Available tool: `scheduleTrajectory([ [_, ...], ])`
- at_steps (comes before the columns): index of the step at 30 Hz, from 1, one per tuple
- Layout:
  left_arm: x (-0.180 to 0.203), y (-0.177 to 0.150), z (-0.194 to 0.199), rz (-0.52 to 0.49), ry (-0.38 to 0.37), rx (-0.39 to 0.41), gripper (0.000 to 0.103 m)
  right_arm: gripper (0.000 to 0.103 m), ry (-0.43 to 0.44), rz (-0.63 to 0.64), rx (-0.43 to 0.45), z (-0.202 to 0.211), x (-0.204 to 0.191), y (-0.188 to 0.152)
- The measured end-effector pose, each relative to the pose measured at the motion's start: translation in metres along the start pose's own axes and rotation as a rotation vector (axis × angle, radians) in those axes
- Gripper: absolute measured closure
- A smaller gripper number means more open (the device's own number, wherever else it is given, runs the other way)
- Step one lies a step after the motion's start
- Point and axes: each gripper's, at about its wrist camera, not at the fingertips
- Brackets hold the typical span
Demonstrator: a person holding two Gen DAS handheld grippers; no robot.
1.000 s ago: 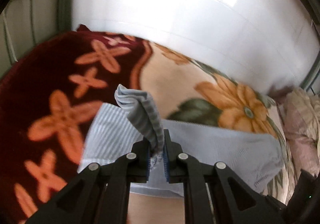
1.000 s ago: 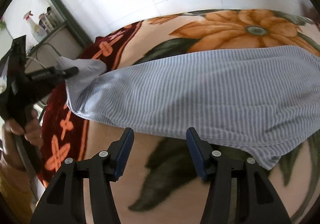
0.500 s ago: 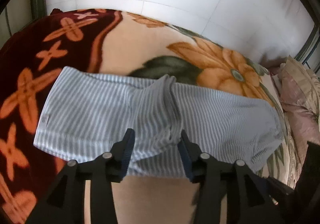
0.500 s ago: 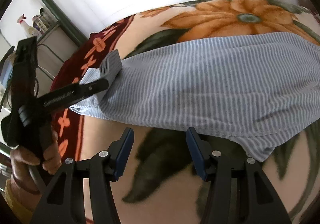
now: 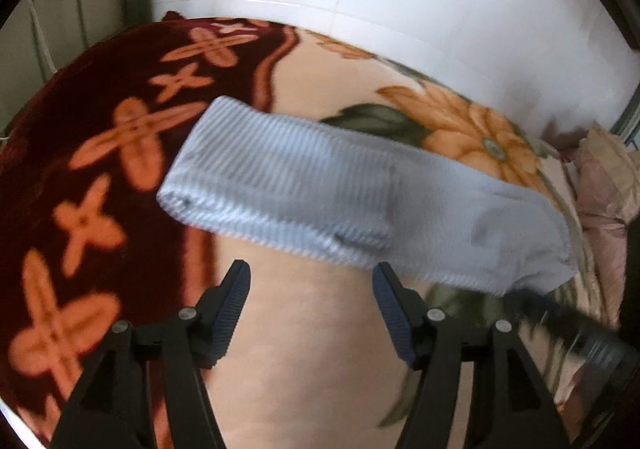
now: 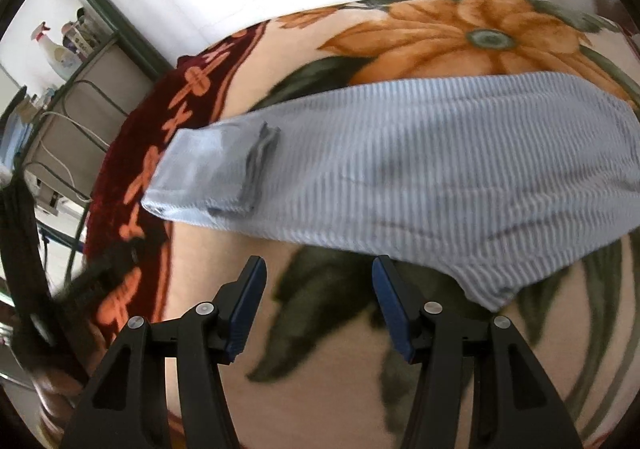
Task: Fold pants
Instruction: 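Grasp the folded end of the pants with the right gripper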
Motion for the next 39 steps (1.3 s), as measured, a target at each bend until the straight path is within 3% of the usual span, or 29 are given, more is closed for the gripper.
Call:
scheduleTrajectory([
  [5,-0.012,-0.008,0.003,-0.007,0.072,-0.007,0.036,0.046,0.083,-0.063,-0.02,-0.019,-0.02,0.018],
  [12,-0.036,-0.004,0.004,0.035,0.099,0.022,0.035,0.046,0.093,-0.09,-0.047,-0.06,-0.047,0.025],
  [22,-0.082,-0.012,0.014,0.161,0.095,0.068,0.035,0.046,0.088,-0.104,-0.059,-0.1,-0.07,0.034],
  [29,-0.087,-0.017,0.011,0.176,0.086,0.067,0.035,0.046,0.084,-0.132,-0.032,-0.104,-0.082,0.044],
  [30,-0.088,-0.017,0.011,0.176,0.081,0.067,0.035,0.048,0.076,-0.122,-0.027,-0.104,-0.084,0.045],
  [34,-0.09,-0.02,0.007,0.189,0.069,0.06,0.035,0.084,0.017,-0.092,-0.033,-0.103,-0.087,0.049],
  [39,-0.086,-0.022,0.005,0.18,0.073,0.046,0.035,0.092,0.088,-0.099,-0.016,-0.082,-0.08,0.052],
])
Point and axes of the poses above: each gripper's, at about its wrist camera, not at the fingertips, and z roughly against the way its jaws point, x to its right, y to its top, and after that the axes turned 13 degrees about -y, right-handed
